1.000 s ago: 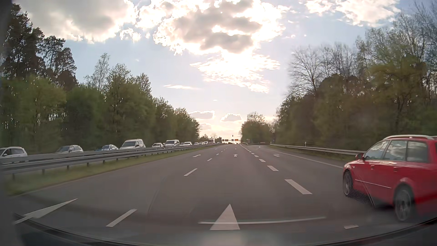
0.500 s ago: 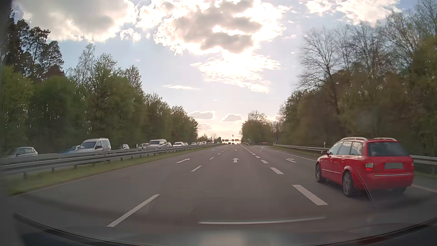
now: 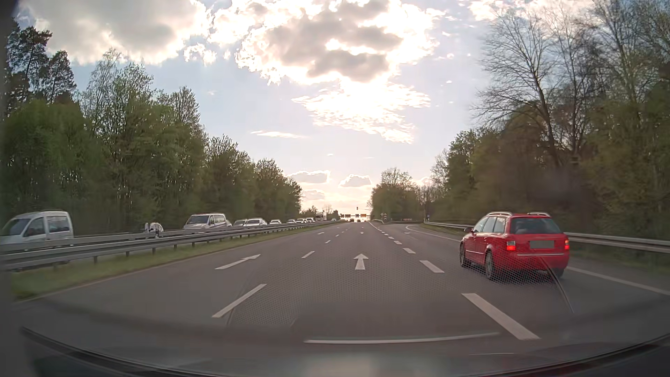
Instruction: Follow the waypoints while adhering to traffic rules and regulations
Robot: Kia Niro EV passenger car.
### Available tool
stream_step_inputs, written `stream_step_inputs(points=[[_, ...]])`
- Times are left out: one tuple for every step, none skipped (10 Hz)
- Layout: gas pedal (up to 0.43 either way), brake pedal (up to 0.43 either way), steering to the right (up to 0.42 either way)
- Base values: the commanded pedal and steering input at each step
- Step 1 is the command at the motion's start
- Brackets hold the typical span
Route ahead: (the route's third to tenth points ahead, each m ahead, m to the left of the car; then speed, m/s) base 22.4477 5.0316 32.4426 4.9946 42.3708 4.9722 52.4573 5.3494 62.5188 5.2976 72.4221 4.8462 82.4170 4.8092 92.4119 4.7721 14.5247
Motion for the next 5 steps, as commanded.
stream_step_inputs(points=[[0.047,0.0,-0.004],[0.047,0.0,-0.003],[0.047,0.0,-0.003],[0.047,0.0,-0.004],[0.047,0.0,-0.003]])
